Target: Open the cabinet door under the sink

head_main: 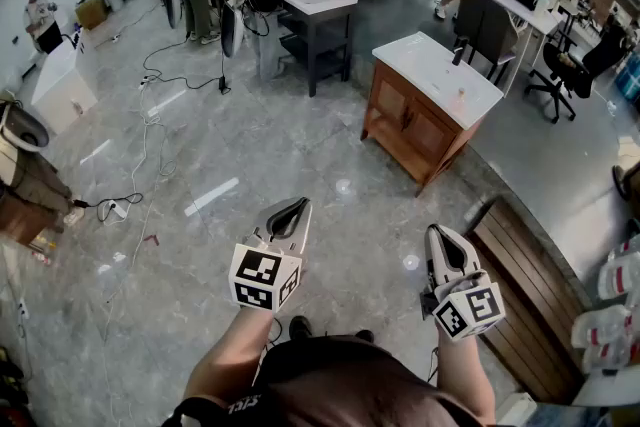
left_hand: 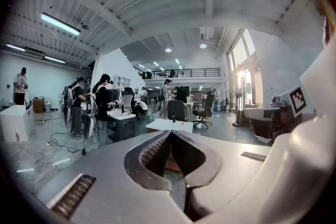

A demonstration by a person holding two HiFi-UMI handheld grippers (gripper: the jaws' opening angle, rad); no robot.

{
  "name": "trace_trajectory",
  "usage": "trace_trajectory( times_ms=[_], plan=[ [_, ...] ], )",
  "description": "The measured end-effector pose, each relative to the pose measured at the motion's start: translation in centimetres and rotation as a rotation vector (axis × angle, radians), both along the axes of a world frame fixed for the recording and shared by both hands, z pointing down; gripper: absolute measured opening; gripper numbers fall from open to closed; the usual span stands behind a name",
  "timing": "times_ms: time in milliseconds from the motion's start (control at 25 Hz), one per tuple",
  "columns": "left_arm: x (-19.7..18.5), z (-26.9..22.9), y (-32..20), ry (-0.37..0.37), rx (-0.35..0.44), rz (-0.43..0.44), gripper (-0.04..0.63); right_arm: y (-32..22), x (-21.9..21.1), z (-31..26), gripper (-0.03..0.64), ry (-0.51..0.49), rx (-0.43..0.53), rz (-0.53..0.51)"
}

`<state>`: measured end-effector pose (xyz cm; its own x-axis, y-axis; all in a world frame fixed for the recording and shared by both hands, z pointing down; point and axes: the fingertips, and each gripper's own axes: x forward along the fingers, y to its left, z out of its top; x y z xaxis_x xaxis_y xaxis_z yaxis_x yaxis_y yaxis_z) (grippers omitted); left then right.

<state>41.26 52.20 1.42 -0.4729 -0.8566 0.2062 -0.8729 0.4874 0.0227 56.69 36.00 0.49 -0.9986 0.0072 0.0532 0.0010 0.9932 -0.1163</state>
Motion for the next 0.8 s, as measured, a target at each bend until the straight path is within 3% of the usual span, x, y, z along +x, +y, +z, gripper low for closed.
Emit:
trace_trajectory(
  times_ms=[520, 800],
  plan=[
    [-2.3, 0.8, 0.7, 0.026, 0.004, 0.020, 0.020, 1.7, -2.5, 0.9, 0.009, 0.021, 0.005, -0.015],
    [-3.5, 1.1, 3.0, 0.029, 0.012, 0.045, 0.020, 6.3, -4.1, 1.2, 0.011, 0.032, 0.053, -0.072]
  ],
)
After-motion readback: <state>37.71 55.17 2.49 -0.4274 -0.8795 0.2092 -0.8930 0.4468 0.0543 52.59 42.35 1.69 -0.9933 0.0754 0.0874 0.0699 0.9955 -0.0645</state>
